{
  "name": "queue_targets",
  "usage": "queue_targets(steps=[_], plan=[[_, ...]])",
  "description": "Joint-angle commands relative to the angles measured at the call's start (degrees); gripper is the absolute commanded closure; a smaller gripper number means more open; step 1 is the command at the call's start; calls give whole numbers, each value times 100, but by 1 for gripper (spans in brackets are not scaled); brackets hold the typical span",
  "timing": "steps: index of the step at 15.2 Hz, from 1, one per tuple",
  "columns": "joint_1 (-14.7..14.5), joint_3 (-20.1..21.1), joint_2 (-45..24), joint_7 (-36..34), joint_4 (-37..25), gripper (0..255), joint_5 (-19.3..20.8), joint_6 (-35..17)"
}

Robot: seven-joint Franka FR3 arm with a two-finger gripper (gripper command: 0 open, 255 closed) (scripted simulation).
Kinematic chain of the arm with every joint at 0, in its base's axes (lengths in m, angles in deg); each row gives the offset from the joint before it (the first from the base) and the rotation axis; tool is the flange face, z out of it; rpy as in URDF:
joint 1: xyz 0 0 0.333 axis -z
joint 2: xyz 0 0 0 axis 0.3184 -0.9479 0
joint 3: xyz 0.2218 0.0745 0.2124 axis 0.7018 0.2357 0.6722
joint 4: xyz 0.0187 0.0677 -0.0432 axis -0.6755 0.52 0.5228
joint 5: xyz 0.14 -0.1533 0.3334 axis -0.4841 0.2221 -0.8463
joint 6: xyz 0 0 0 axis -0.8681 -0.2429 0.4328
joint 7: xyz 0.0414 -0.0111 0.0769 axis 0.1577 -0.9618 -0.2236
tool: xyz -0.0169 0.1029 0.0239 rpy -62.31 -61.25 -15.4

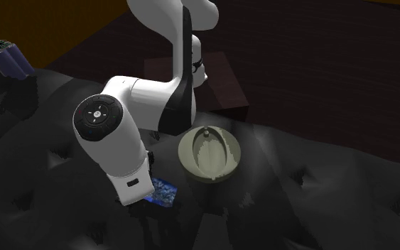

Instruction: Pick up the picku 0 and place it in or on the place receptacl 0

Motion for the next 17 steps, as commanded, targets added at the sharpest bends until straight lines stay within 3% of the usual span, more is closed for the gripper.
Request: queue_targets(steps=[1,9,17], plan=[[0,0,0,0,0,255,0,0],[0,0,0,0,2,255,0,-2],[-8,-13,258,17,-223,255,16,479]])
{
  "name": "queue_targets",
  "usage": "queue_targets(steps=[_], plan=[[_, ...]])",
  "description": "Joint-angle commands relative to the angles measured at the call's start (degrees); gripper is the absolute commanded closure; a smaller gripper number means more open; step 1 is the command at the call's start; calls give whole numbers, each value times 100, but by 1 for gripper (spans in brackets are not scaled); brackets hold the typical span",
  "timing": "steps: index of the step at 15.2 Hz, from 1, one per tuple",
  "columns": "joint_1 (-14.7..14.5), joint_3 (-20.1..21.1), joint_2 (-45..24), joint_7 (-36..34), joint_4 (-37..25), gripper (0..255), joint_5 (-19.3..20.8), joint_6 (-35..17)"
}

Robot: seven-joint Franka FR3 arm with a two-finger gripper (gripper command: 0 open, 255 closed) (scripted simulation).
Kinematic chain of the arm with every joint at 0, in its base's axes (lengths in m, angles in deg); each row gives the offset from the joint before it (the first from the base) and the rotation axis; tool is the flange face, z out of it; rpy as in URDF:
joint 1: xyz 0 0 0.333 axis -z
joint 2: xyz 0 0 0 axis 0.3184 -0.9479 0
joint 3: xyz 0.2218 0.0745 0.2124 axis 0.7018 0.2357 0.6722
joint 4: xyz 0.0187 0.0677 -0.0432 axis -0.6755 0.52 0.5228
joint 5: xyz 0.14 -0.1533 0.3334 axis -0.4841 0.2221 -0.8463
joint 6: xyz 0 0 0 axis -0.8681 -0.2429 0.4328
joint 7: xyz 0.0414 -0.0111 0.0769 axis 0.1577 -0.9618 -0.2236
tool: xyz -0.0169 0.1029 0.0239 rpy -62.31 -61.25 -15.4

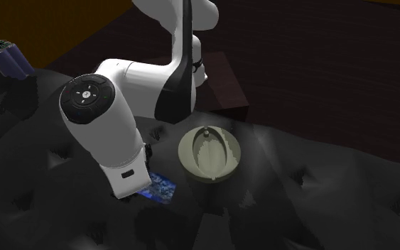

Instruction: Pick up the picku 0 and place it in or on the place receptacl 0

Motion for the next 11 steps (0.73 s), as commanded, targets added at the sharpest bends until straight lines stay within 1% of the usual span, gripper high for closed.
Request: queue_targets(steps=[1,11], plan=[[2,-4,52,8,-82,255,3,135],[-1,-15,269,34,-522,255,16,791]])
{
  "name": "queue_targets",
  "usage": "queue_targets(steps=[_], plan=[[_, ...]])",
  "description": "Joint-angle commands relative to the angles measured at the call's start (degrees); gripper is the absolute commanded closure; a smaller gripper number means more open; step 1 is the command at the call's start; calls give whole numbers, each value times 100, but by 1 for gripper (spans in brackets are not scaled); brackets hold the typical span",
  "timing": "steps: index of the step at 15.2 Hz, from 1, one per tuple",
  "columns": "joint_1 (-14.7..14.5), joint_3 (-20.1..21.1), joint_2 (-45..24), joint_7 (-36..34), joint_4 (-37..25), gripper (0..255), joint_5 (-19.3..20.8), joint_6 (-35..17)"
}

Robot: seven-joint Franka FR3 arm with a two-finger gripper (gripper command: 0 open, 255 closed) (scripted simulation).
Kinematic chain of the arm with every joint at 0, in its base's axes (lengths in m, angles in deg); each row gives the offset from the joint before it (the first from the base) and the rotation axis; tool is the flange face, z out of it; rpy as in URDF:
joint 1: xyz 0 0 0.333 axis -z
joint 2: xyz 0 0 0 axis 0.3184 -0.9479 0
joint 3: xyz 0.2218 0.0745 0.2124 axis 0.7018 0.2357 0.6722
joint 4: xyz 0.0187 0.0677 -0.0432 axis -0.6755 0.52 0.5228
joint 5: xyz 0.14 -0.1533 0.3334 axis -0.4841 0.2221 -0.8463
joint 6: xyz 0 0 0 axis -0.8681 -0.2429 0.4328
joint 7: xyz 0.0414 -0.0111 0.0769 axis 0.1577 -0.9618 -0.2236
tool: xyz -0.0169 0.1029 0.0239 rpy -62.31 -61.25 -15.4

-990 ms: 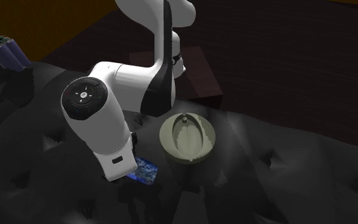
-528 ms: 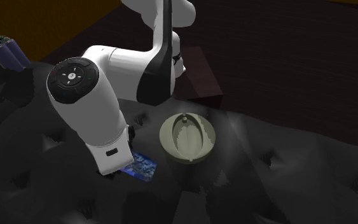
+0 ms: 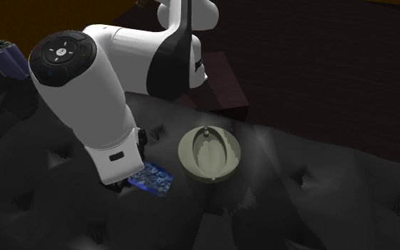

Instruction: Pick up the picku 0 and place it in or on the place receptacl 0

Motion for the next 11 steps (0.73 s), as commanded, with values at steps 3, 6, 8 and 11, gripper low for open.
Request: queue_targets(steps=[3,6,8,11], plan=[[-2,-1,34,6,-201,255,1,237],[-234,63,573,-285,591,255,55,-1],[-381,118,896,-489,1048,255,86,-124],[-593,219,1337,-808,1648,255,121,-269]])
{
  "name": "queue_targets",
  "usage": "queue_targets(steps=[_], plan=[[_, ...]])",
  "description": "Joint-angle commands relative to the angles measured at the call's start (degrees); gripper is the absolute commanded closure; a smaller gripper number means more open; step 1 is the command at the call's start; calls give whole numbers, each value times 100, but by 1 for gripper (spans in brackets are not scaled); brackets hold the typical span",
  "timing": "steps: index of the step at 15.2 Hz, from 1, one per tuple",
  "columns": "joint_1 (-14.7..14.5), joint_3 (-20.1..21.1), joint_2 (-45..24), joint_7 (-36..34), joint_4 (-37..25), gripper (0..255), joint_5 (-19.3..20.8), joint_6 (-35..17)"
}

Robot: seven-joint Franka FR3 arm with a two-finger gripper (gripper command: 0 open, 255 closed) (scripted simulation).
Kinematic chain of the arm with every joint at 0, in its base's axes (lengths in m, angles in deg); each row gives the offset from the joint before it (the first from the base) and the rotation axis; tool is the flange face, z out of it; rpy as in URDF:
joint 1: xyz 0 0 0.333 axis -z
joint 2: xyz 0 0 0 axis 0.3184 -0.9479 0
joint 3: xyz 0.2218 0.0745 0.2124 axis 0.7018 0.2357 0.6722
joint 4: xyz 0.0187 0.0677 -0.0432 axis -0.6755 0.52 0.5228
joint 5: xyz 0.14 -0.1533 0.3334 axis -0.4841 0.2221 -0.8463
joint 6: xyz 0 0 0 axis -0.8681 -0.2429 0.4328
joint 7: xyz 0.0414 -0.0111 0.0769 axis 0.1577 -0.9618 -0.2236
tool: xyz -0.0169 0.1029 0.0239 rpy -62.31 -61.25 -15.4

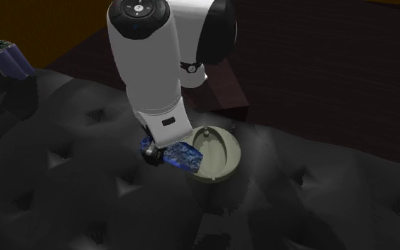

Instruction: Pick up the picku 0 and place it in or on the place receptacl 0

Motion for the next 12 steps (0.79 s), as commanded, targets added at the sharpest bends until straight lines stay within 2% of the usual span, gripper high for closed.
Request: queue_targets(steps=[1,8,12], plan=[[-140,71,280,-223,402,255,19,-111],[-604,398,1103,-1015,1433,255,19,-284],[-601,399,1000,-1026,1619,255,23,-572]])
